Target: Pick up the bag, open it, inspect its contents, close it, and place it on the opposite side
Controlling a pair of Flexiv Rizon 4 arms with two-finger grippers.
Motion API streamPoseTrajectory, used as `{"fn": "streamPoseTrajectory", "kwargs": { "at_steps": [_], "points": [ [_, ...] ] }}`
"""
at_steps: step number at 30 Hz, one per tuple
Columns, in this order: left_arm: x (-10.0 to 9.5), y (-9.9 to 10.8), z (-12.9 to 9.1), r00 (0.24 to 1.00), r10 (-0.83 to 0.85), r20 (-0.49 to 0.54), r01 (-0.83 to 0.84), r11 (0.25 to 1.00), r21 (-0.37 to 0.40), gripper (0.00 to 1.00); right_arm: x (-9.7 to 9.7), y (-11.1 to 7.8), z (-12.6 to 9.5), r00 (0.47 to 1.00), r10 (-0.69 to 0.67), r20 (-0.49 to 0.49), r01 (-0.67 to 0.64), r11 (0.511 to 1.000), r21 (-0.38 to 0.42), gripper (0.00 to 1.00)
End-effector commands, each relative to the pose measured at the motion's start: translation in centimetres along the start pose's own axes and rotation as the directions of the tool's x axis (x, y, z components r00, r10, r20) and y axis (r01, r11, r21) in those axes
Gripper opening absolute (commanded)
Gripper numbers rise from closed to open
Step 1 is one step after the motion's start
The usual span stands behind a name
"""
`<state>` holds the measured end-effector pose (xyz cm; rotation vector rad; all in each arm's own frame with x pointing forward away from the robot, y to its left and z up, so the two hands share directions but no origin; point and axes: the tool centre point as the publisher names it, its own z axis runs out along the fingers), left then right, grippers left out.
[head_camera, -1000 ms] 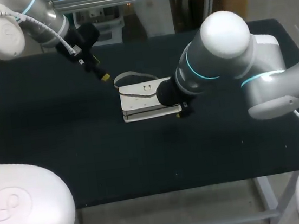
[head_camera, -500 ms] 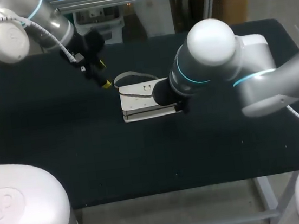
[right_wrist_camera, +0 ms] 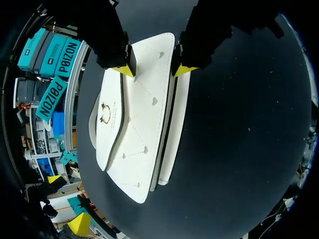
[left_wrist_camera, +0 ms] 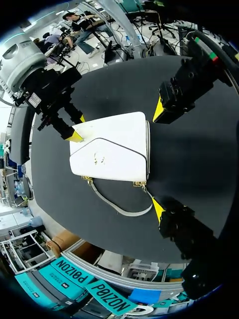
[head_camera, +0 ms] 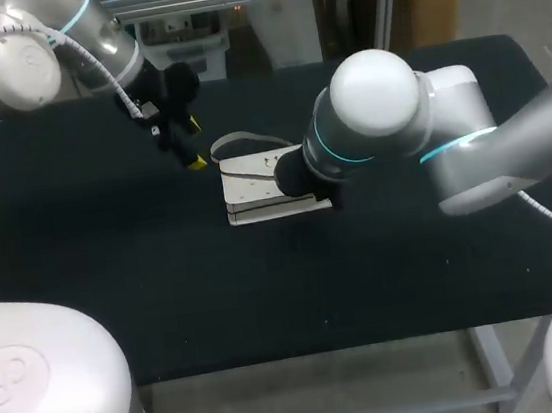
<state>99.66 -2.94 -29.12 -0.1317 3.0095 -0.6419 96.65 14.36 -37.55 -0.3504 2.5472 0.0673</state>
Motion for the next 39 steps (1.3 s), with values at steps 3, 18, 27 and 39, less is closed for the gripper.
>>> {"fn": "streamPoseTrajectory", "kwargs": {
  "at_steps": [3,18,27,39],
  "points": [
    [-0.3,0.0,0.5,1.0,0.016,-0.019,-0.017,1.0,-0.015,1.0,0.3,0.6,0.7,0.999,-0.003,0.033,0.002,1.0,0.023,0.44],
    [0.1,0.2,1.0,0.99,0.139,-0.014,-0.139,0.99,0.012,1.0,0.7,0.6,1.1,0.997,0.001,0.08,-0.005,0.999,0.05,0.0],
    [0.8,-0.2,2.7,0.962,0.257,0.088,-0.262,0.964,0.053,1.0,1.6,0.9,1.6,0.996,0.031,0.086,-0.036,0.998,0.056,0.0],
    [1.4,-1.2,3.2,0.92,0.339,0.196,-0.36,0.93,0.081,1.0,1.8,1.3,1.5,0.994,0.065,0.083,-0.072,0.994,0.079,0.0]
  ]
}}
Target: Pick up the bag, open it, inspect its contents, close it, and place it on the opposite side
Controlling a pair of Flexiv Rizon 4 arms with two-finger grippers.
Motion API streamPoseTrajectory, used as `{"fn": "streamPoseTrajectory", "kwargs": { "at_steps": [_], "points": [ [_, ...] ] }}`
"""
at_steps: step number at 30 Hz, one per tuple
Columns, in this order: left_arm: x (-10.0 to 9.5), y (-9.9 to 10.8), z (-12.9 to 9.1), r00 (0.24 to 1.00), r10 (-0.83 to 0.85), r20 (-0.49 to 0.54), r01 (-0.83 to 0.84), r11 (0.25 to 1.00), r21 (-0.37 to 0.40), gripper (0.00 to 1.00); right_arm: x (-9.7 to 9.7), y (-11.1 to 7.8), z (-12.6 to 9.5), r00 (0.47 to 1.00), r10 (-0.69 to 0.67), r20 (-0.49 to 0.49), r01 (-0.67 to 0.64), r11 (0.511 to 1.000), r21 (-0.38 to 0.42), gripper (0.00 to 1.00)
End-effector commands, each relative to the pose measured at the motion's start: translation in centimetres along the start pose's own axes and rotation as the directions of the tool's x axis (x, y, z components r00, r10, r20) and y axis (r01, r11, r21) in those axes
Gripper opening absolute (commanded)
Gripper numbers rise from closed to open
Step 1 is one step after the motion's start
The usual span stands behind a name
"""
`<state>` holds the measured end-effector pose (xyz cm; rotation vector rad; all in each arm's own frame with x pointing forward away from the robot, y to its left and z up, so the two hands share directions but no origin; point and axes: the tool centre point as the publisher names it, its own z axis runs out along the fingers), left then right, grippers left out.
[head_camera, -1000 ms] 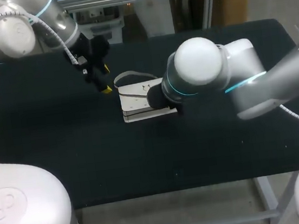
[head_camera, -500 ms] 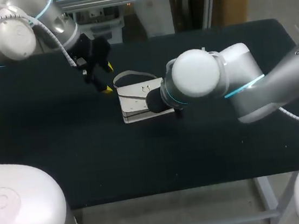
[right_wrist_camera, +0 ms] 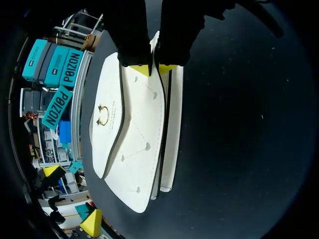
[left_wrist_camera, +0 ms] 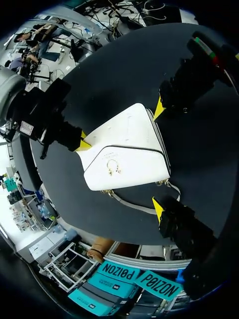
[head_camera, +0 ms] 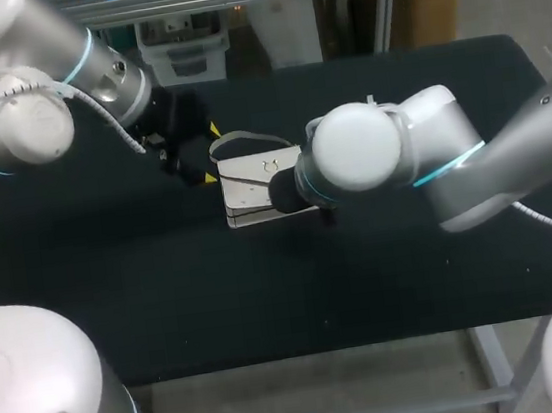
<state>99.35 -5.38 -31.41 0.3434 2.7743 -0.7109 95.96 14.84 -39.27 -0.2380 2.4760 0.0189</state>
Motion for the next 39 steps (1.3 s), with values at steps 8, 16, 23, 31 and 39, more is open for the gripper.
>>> {"fn": "streamPoseTrajectory", "kwargs": {
  "at_steps": [8,16,23,31,39],
  "points": [
    [0.5,-0.3,0.2,0.997,-0.027,0.077,0.025,0.999,0.032,1.0,0.5,0.6,0.3,0.999,0.041,0.0,-0.041,0.999,0.013,0.0],
    [0.5,-0.3,0.2,0.997,-0.027,0.077,0.025,0.999,0.032,1.0,0.5,0.6,0.3,0.999,0.041,0.0,-0.041,0.999,0.013,0.0],
    [1.4,-1.1,1.9,0.966,0.2,0.165,-0.208,0.978,0.032,1.0,0.5,0.6,0.3,0.999,0.041,0.0,-0.041,0.999,0.013,0.0],
    [2.0,-2.1,2.6,0.926,0.29,0.243,-0.314,0.947,0.066,0.9,0.5,0.6,0.3,0.999,0.041,0.0,-0.041,0.999,0.013,0.0],
    [2.5,-2.8,4.3,0.888,0.354,0.294,-0.384,0.922,0.049,0.57,0.5,0.6,0.3,0.999,0.041,0.0,-0.041,0.999,0.013,0.0]
  ]
}}
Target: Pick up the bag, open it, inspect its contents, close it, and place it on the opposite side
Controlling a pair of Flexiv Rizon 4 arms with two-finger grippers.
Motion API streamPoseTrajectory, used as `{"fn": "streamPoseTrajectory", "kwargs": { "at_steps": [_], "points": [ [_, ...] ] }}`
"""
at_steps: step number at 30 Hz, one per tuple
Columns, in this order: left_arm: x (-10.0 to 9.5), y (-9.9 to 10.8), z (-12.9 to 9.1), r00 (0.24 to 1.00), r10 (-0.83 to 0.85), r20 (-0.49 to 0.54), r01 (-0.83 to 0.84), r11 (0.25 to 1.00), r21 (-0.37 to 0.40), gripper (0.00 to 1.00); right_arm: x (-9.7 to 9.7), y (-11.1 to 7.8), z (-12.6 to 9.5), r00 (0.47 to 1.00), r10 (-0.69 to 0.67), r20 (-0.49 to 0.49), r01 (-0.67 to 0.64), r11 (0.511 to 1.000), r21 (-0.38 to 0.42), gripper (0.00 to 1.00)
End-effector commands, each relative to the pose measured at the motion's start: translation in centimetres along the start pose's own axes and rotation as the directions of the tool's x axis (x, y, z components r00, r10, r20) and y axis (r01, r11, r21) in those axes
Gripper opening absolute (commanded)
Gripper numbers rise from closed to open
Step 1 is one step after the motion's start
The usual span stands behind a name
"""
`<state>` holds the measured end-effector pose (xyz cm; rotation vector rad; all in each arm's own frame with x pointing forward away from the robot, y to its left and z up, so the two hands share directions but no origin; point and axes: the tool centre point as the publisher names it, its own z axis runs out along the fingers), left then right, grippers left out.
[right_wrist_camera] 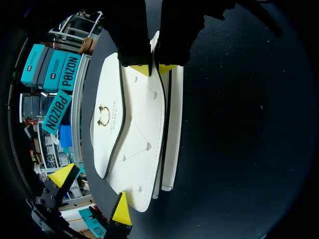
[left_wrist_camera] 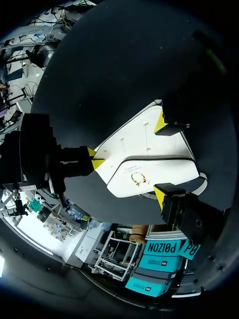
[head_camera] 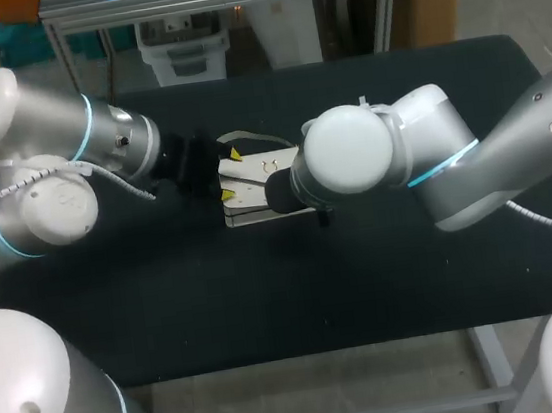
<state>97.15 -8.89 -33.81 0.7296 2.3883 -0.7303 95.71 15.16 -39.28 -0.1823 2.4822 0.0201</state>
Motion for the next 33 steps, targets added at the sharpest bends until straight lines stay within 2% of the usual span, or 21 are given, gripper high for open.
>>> {"fn": "streamPoseTrajectory", "kwargs": {
  "at_steps": [1,5,7,11,16,21,24,30,33],
  "points": [
    [0.3,-0.4,1.0,0.997,0.023,0.079,-0.024,1.0,0.012,0.56,0.4,0.2,0.4,1.0,0.001,0.002,-0.001,1.0,0.0,0.0],
    [0.3,-0.6,1.5,0.991,0.061,0.119,-0.058,0.998,-0.031,0.57,0.4,0.2,0.4,1.0,0.001,0.002,-0.001,1.0,0.0,0.0],
    [0.1,-0.5,1.8,0.988,0.083,0.132,-0.078,0.996,-0.047,0.49,0.4,0.2,0.4,1.0,0.001,0.002,-0.001,1.0,0.0,0.0],
    [-0.6,0.0,2.3,0.979,0.127,0.162,-0.114,0.99,-0.086,0.49,0.4,0.2,0.4,1.0,0.001,0.002,-0.001,1.0,0.0,0.0],
    [-1.5,0.3,3.2,0.97,0.183,0.16,-0.167,0.98,-0.112,0.56,0.4,0.2,0.4,1.0,0.001,0.002,-0.001,1.0,0.0,0.0],
    [-1.5,0.3,3.6,0.965,0.228,0.129,-0.211,0.968,-0.132,0.59,0.4,0.2,0.4,1.0,0.001,0.002,-0.001,1.0,0.0,0.0],
    [-1.2,0.5,4.0,0.966,0.234,0.114,-0.218,0.966,-0.136,0.6,0.4,0.2,0.4,1.0,0.001,0.002,-0.001,1.0,0.0,0.0],
    [-0.9,0.8,4.2,0.966,0.229,0.117,-0.213,0.968,-0.133,0.55,0.4,0.2,0.4,1.0,0.001,0.002,-0.001,1.0,0.0,0.0],
    [-0.9,0.9,4.3,0.974,0.194,0.117,-0.184,0.979,-0.09,0.55,0.4,0.2,0.4,1.0,0.001,0.002,-0.001,1.0,0.0,0.0]
  ]
}}
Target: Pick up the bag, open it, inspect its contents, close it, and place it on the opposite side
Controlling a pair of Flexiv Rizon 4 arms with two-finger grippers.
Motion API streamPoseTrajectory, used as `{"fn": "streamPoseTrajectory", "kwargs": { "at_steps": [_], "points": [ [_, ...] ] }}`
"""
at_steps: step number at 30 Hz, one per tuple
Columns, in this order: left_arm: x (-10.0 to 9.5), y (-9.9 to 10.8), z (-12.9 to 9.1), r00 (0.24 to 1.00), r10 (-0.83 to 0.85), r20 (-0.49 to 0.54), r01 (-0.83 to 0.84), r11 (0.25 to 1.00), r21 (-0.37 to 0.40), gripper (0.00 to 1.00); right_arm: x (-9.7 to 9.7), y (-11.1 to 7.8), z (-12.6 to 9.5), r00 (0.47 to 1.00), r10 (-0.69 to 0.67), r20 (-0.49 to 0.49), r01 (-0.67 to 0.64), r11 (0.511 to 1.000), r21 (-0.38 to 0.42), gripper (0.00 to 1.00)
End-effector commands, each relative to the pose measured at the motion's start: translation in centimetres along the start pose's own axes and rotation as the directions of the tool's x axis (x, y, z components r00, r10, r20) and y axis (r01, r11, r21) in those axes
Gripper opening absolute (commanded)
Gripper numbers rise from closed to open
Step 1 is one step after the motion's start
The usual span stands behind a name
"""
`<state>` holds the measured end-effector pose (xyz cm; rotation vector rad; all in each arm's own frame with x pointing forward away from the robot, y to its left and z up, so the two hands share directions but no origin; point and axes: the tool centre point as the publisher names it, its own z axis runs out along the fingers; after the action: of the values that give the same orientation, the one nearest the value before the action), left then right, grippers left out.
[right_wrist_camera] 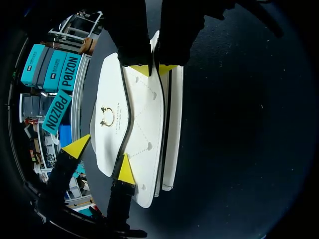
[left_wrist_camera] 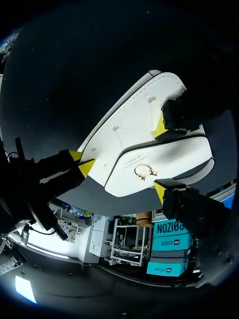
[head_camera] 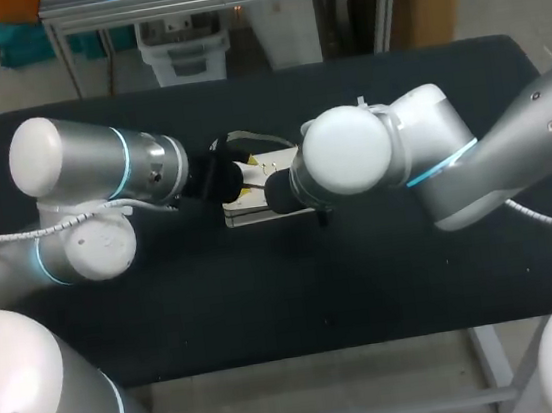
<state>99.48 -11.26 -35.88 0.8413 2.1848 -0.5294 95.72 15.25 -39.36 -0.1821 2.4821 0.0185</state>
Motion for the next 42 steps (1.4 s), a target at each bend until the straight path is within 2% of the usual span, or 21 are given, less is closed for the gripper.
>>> {"fn": "streamPoseTrajectory", "kwargs": {
  "at_steps": [1,7,11,13,16,18,19,20,22,27,31,37,42],
  "points": [
    [0.4,0.3,0.5,1.0,-0.021,0.01,0.021,0.999,0.036,0.56,0.3,0.2,0.4,1.0,0.001,0.002,-0.001,1.0,-0.001,0.0],
    [-0.1,-0.1,0.9,0.999,0.009,0.034,-0.009,1.0,0.009,0.52,0.3,0.2,0.4,1.0,0.001,0.002,-0.001,1.0,-0.001,0.0],
    [-0.4,-0.1,2.2,0.995,0.051,0.082,-0.044,0.995,-0.092,0.47,0.3,0.2,0.4,1.0,0.001,0.002,-0.001,1.0,-0.001,0.0],
    [-0.3,0.0,2.4,0.994,0.06,0.092,-0.05,0.992,-0.112,0.43,0.3,0.2,0.4,1.0,0.001,0.002,-0.001,1.0,-0.001,0.0],
    [-0.3,0.3,2.6,0.992,0.066,0.108,-0.05,0.988,-0.146,0.32,0.3,0.2,0.4,1.0,0.001,0.002,-0.001,1.0,-0.001,0.0],
    [-0.3,0.3,2.6,0.991,0.062,0.115,-0.043,0.987,-0.158,0.2,0.3,0.2,0.4,1.0,0.001,0.002,-0.001,1.0,-0.001,0.0],
    [-0.2,-1.1,2.5,0.991,0.053,0.119,-0.034,0.986,-0.161,0.13,0.3,0.2,0.4,1.0,0.001,0.002,-0.001,1.0,-0.001,0.0],
    [-0.1,-1.3,2.4,0.992,0.042,0.121,-0.023,0.987,-0.158,0.04,0.3,0.2,0.4,1.0,0.001,0.002,-0.001,1.0,-0.001,0.0],
    [-0.1,-1.4,2.3,0.992,0.017,0.128,0.004,0.986,-0.166,0.0,0.3,0.2,0.4,1.0,0.001,0.002,-0.001,1.0,-0.001,0.0],
    [-0.9,-0.4,1.2,0.985,-0.117,0.129,0.131,0.985,-0.111,0.0,0.3,0.2,0.4,1.0,0.001,0.002,-0.001,1.0,-0.001,0.0],
    [-1.6,0.4,0.4,0.967,-0.237,0.093,0.242,0.969,-0.051,0.0,0.3,0.2,0.4,1.0,0.001,0.002,-0.001,1.0,-0.001,0.0],
    [-4.1,1.8,-1.3,0.921,-0.389,0.016,0.388,0.919,0.068,0.0,0.3,0.2,0.4,1.0,0.001,0.002,-0.001,1.0,-0.001,0.0],
    [-5.6,3.2,-2.3,0.888,-0.46,-0.023,0.46,0.882,0.103,0.0,0.3,0.2,0.4,1.0,0.001,0.002,-0.001,1.0,-0.001,0.0]
  ]
}}
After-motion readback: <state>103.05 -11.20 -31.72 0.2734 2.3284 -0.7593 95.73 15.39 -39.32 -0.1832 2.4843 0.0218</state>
